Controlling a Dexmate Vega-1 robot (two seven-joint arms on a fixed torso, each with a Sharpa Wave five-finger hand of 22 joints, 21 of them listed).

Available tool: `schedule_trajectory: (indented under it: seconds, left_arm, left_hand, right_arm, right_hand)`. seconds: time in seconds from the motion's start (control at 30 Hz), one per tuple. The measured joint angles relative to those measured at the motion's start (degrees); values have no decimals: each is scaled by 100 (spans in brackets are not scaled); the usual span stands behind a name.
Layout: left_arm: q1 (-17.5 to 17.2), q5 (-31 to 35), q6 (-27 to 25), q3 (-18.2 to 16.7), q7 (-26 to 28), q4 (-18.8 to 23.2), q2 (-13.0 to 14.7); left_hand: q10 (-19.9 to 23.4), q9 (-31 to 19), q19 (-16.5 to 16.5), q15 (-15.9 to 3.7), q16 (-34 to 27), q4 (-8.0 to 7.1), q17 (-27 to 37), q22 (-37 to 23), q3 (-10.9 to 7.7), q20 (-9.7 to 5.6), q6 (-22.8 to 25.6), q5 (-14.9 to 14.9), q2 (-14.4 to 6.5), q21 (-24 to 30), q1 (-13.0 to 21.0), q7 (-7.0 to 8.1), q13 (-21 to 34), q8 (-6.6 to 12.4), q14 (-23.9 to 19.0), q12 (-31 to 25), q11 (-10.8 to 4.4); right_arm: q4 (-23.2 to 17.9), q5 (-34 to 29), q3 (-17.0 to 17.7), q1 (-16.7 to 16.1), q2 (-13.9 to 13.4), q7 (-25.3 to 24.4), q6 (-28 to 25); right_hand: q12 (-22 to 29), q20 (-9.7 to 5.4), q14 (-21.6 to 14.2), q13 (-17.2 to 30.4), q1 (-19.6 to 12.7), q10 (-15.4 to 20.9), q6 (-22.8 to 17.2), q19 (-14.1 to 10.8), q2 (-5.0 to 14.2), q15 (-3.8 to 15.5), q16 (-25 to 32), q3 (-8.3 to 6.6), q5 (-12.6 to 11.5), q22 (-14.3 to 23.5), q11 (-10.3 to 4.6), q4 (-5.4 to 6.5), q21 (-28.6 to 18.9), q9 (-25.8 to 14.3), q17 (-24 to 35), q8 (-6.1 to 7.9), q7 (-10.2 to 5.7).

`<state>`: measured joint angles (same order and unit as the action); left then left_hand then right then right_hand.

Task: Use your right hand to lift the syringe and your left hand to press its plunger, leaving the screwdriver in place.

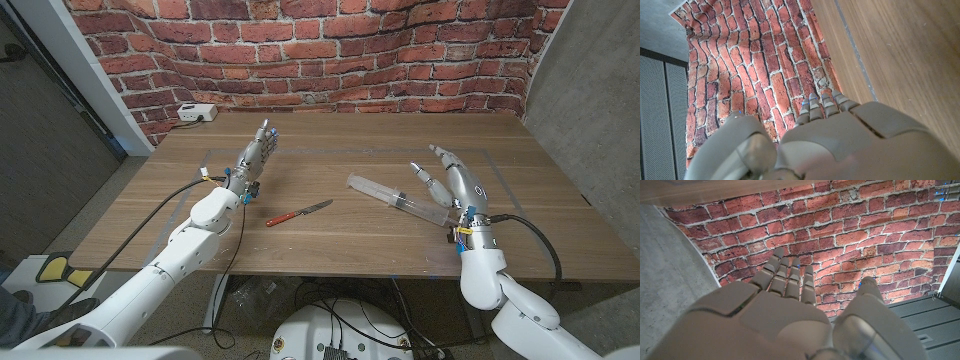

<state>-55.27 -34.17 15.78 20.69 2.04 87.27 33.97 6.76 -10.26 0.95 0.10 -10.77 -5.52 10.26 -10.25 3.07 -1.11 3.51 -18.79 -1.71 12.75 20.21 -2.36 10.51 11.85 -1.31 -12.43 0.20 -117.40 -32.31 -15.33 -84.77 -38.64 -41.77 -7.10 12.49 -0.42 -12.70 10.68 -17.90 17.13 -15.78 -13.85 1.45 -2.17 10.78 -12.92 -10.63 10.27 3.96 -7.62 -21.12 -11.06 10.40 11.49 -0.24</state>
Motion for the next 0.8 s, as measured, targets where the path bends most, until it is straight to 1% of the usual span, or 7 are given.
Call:
schedule_trajectory:
  seconds: [0.23, 0.33, 0.43, 0.53, 0.6, 0.63, 0.8]
  left_arm:
    - [-24, 5, -3, -6, 21, 44, 16]
    - [-40, 7, -14, -27, 29, 81, 49]
    - [-40, 8, -24, -27, 29, 81, 49]
    - [-47, 8, -31, -44, 29, 101, 78]
    - [-47, 7, -32, -44, 23, 101, 78]
    - [-47, 5, -34, -47, 17, 102, 82]
    - [-39, -6, -42, -48, -12, 99, 87]
  left_hand:
    - [0, 0, 0, 0, 0, 0, 0, 0, 0, 0, 1, 0, -38, 0, 38, -2, 0, 0, 0, 19, 0]
    - [0, 0, 0, 0, 0, 0, 0, 0, 0, 0, 50, 27, -38, 0, 38, -11, 0, 0, 0, 45, 0]
    - [-3, 0, 0, 0, 0, 0, 0, 0, 0, 0, 51, 40, -38, 0, 38, -11, 0, 0, 0, 45, 3]
    - [-22, 0, 0, 0, 0, 0, 0, 0, 0, 0, 82, 40, -38, 0, 38, -42, 0, 0, 0, 45, 22]
    - [-22, 0, 0, 0, 0, 0, 0, 0, 0, 0, 81, 40, -38, 0, 38, -42, 0, 0, 0, 45, 22]
    - [-22, 0, 0, 0, 0, 0, 0, 0, 0, 0, 81, 40, -38, 0, 38, -42, 0, 0, 0, 45, 22]
    - [-22, 0, 0, 0, 0, 0, 0, 0, 0, 0, 81, 40, -38, -34, 38, -42, 0, 0, 0, 45, 22]
  right_arm:
    - [-159, -168, -124, -1, -164, 67, -406]
    - [-266, -273, -175, -24, -264, 228, -764]
    - [-350, -273, -214, -38, -336, 228, -764]
    - [-462, -425, -282, -53, -422, 469, -1252]
    - [-513, -425, -322, -57, -466, 469, -1252]
    - [-545, -490, -349, -58, -490, 581, -1483]
    - [-675, -544, -439, -50, -597, 808, -1819]
  right_hand:
    - [0, 0, 0, 0, -138, 22, -74, 0, 48, 0, 0, -60, 0, 0, 22, -60, 37, 0, 0, 24, 96]
    - [0, 0, 0, 0, -166, 45, -143, -1, 15, 0, 0, -78, 0, 0, 44, -77, 61, 0, 0, 47, 66]
    - [0, 0, 0, 0, -219, 47, -143, -1, 22, 0, 0, -85, 0, 0, 42, -84, 61, 0, 0, 62, 66]
    - [0, 32, 0, 11, -230, 59, -143, 31, 33, 0, 0, -95, 0, 0, 29, -95, 70, 0, 1, 62, 66]
    - [1, 32, 0, 13, -276, 104, -143, 31, 40, 0, 0, -108, 0, 0, 43, -108, 100, 0, 1, 62, 66]
    - [1, 32, 0, 13, -280, 106, -142, 31, 40, 0, 0, -117, 0, -1, 41, -117, 100, 0, 1, 62, 66]
    - [1, 32, 0, 13, -378, 106, -142, 31, 93, 0, -19, -149, 0, 0, 41, -148, 121, 0, 1, 62, 66]
